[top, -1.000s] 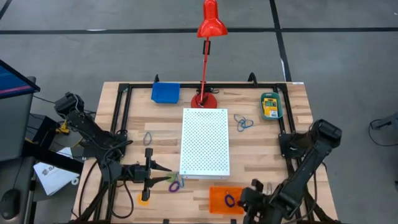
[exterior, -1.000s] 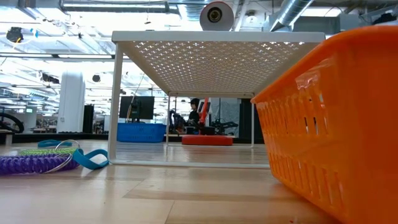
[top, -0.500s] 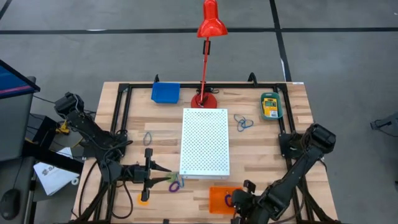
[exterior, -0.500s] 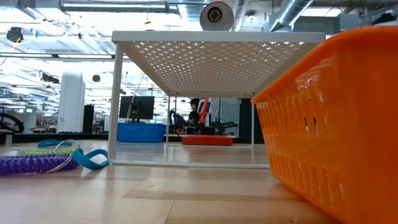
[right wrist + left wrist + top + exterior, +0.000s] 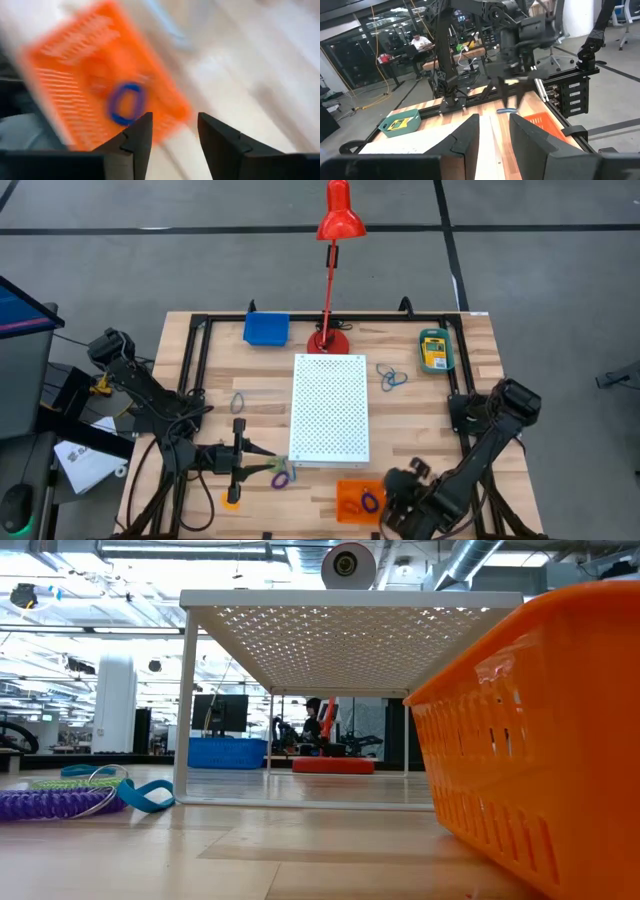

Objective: Pick & Place Office Desk Supplies
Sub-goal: Put the yellow spring keychain into the orange bin

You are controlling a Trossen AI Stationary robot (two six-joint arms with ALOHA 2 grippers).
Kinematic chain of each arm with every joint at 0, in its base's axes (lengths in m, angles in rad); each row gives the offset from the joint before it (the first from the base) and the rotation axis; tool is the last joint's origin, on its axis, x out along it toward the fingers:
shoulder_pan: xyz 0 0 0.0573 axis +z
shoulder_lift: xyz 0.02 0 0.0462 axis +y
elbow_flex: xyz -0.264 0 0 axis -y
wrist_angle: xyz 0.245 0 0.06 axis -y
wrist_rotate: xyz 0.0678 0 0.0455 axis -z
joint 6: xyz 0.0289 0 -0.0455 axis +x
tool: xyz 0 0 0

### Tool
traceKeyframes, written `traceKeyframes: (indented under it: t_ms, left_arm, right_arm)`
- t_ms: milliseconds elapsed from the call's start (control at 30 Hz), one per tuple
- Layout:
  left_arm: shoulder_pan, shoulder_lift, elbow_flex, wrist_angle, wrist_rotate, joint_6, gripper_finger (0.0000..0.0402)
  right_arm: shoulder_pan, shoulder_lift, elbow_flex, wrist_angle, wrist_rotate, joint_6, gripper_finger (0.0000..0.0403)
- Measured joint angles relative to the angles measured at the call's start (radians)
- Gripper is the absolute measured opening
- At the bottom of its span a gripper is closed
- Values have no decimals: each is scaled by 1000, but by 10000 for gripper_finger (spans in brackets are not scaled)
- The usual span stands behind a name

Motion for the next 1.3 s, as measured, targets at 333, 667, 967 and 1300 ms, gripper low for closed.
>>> traceKeyframes:
  t_ms: [333,667,967,1300]
  left_arm:
    - [0,0,0,0,1,0,102]
    - [0,0,0,0,1,0,102]
    - [0,0,0,-38,1,-28,102]
    - [9,-56,0,-297,56,-366,102]
  right_arm:
    - [46,6,-5,-164,-167,294,147]
    - [50,6,-5,-187,-141,328,147]
    - [64,-1,-5,72,106,66,147]
    - [95,-44,3,615,359,-615,147]
